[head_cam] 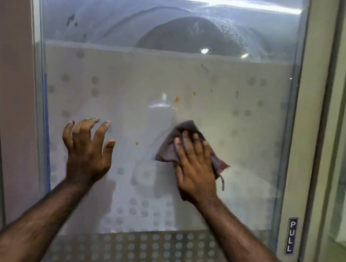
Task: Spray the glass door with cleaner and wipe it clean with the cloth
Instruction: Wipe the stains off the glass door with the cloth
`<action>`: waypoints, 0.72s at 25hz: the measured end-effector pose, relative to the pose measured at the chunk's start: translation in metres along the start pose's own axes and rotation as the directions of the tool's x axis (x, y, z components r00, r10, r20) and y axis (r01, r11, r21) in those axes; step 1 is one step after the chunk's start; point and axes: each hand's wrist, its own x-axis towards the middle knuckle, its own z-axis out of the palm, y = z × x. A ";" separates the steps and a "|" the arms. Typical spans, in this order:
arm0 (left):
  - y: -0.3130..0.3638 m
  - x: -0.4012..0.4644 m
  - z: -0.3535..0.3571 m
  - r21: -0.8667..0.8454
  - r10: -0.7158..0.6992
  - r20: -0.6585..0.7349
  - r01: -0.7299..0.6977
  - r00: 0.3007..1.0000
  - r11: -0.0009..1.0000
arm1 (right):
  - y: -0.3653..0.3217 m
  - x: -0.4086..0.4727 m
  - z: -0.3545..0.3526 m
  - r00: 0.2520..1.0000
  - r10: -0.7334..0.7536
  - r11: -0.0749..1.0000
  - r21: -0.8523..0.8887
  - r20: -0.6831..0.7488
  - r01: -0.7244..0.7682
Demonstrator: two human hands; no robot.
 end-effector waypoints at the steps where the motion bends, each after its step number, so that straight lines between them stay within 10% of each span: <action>1: -0.006 0.010 0.001 0.021 0.019 -0.014 -0.019 1.000 1.000 | 0.022 -0.001 -0.006 0.997 0.080 0.997 -0.012 -0.020 -0.080; 7: -0.016 0.037 0.012 0.006 0.038 -0.044 -0.038 0.998 0.999 | 0.112 0.106 -0.049 0.720 0.671 0.741 0.115 -0.176 -0.662; 13: -0.027 0.036 0.019 -0.043 0.038 -0.018 -0.039 0.999 0.998 | 0.003 0.165 -0.019 0.959 0.208 0.978 0.014 -0.192 -0.209; 18: -0.025 0.035 0.013 -0.051 0.041 -0.001 -0.041 0.999 0.998 | -0.010 0.060 0.003 0.996 -0.047 0.999 -0.015 -0.075 0.046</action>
